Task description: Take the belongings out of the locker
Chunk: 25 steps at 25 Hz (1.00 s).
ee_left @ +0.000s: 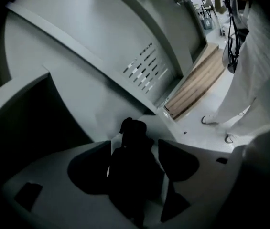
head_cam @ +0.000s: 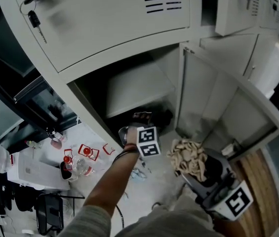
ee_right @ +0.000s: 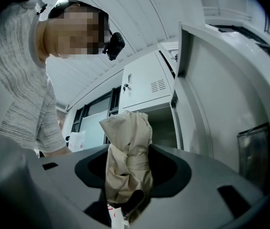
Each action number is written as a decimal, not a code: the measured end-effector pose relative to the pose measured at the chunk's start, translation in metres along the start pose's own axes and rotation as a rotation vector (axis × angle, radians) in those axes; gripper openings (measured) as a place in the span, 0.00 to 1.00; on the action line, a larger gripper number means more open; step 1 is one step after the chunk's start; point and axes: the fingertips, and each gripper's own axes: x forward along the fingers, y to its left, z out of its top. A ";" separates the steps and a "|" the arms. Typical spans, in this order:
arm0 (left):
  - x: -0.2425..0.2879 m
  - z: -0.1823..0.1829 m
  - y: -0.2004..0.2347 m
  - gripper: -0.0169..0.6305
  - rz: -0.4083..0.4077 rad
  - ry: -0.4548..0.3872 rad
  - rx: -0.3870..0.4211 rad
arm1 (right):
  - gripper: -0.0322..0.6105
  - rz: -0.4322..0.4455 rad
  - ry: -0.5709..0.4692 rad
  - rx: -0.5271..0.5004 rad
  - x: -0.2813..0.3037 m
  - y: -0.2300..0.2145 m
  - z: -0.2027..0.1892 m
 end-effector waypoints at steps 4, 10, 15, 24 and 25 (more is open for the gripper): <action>0.015 -0.010 0.005 0.48 -0.030 0.049 0.041 | 0.37 -0.003 -0.003 0.002 -0.003 -0.001 0.002; 0.021 -0.007 0.004 0.49 -0.121 0.108 0.121 | 0.37 -0.004 -0.004 0.003 -0.004 -0.005 0.001; 0.024 -0.009 -0.007 0.39 -0.233 0.103 0.109 | 0.37 -0.007 -0.015 0.017 -0.005 -0.007 0.004; 0.015 -0.006 -0.004 0.35 -0.134 -0.013 0.057 | 0.37 -0.007 -0.019 -0.011 -0.008 -0.001 0.011; 0.011 -0.005 -0.002 0.35 -0.110 -0.032 0.050 | 0.37 -0.011 -0.019 -0.014 -0.009 -0.003 0.012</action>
